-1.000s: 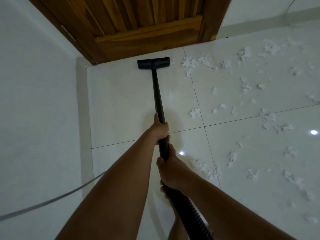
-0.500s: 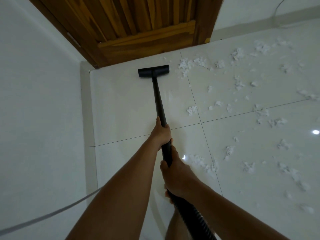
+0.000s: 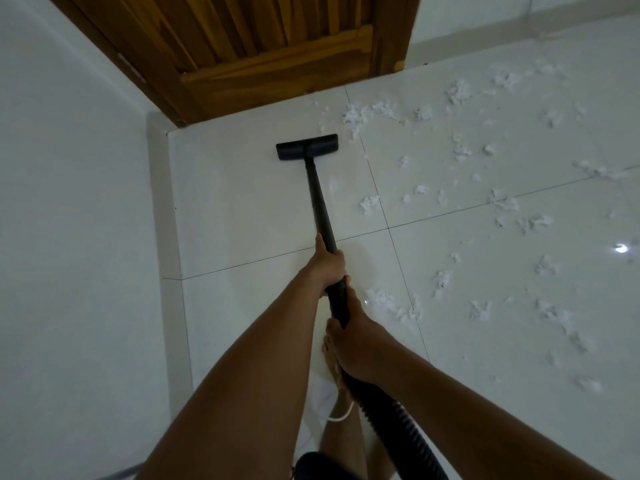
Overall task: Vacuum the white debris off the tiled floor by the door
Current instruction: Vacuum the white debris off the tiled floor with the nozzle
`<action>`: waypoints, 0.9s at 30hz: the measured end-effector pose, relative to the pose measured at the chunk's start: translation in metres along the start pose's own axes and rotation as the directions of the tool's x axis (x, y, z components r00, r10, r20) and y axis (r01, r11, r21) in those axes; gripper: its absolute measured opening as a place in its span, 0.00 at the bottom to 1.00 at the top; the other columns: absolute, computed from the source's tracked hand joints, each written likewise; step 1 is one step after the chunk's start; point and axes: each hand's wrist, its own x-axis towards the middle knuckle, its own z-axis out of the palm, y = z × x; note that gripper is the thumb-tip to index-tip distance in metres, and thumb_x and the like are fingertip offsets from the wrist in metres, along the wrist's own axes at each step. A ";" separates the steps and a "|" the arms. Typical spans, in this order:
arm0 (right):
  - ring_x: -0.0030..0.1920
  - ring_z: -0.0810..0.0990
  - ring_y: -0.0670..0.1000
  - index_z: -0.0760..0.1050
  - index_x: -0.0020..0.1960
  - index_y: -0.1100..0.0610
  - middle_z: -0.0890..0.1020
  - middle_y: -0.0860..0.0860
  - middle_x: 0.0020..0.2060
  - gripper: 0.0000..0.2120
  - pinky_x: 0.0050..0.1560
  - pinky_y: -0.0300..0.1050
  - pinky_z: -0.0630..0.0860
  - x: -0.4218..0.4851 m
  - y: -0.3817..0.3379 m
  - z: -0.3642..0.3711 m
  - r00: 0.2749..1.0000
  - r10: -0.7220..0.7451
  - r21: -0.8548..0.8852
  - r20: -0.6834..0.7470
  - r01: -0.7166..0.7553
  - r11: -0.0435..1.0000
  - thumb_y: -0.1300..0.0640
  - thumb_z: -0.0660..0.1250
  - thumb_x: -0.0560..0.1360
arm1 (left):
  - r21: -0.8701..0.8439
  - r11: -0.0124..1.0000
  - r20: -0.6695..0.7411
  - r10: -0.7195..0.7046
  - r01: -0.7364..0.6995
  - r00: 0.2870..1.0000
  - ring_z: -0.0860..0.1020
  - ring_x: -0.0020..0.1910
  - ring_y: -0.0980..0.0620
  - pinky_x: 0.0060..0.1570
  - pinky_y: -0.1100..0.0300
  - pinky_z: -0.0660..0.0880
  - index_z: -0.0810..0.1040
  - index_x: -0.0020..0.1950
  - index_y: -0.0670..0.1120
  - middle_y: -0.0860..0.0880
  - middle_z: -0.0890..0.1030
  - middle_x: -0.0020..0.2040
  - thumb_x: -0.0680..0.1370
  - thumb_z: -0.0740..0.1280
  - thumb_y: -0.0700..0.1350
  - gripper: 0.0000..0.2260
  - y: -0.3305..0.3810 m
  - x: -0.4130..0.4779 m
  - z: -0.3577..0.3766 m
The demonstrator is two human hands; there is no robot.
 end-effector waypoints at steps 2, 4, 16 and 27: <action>0.24 0.76 0.48 0.36 0.80 0.33 0.82 0.63 0.50 0.33 0.21 0.36 0.72 0.002 -0.006 -0.001 1.000 0.002 0.015 0.019 -0.002 1.000 0.51 0.53 0.86 | -0.005 1.000 0.010 -0.009 0.009 1.000 0.78 0.36 0.52 0.38 0.56 0.79 0.38 0.81 0.62 0.42 0.78 0.47 0.85 0.54 0.50 0.31 0.004 0.004 -0.005; 0.25 0.76 0.48 0.36 0.80 0.34 0.81 0.60 0.46 0.33 0.21 0.36 0.72 0.010 -0.014 -0.002 1.000 -0.003 0.020 0.028 0.002 1.000 0.51 0.53 0.86 | -0.019 1.000 0.020 -0.016 0.016 1.000 0.77 0.34 0.53 0.31 0.59 0.77 0.38 0.81 0.63 0.43 0.78 0.45 0.85 0.54 0.48 0.31 0.011 0.011 -0.013; 0.30 0.80 0.50 0.36 0.78 0.30 0.81 0.60 0.45 0.32 0.28 0.43 0.81 0.058 -0.074 -0.007 0.998 0.053 0.089 0.042 -0.056 0.994 0.47 0.53 0.85 | 0.047 0.999 0.025 0.000 -0.002 1.000 0.78 0.35 0.52 0.31 0.59 0.76 0.39 0.80 0.64 0.43 0.79 0.43 0.85 0.55 0.50 0.31 0.055 0.069 -0.055; 0.27 0.80 0.50 0.37 0.79 0.33 0.81 0.61 0.49 0.33 0.26 0.41 0.78 0.099 -0.109 -0.023 0.999 0.022 0.097 0.023 -0.025 0.995 0.50 0.54 0.85 | 0.087 0.996 0.021 0.011 -0.013 1.000 0.79 0.37 0.51 0.34 0.57 0.77 0.38 0.80 0.64 0.43 0.80 0.46 0.85 0.55 0.51 0.31 0.091 0.108 -0.074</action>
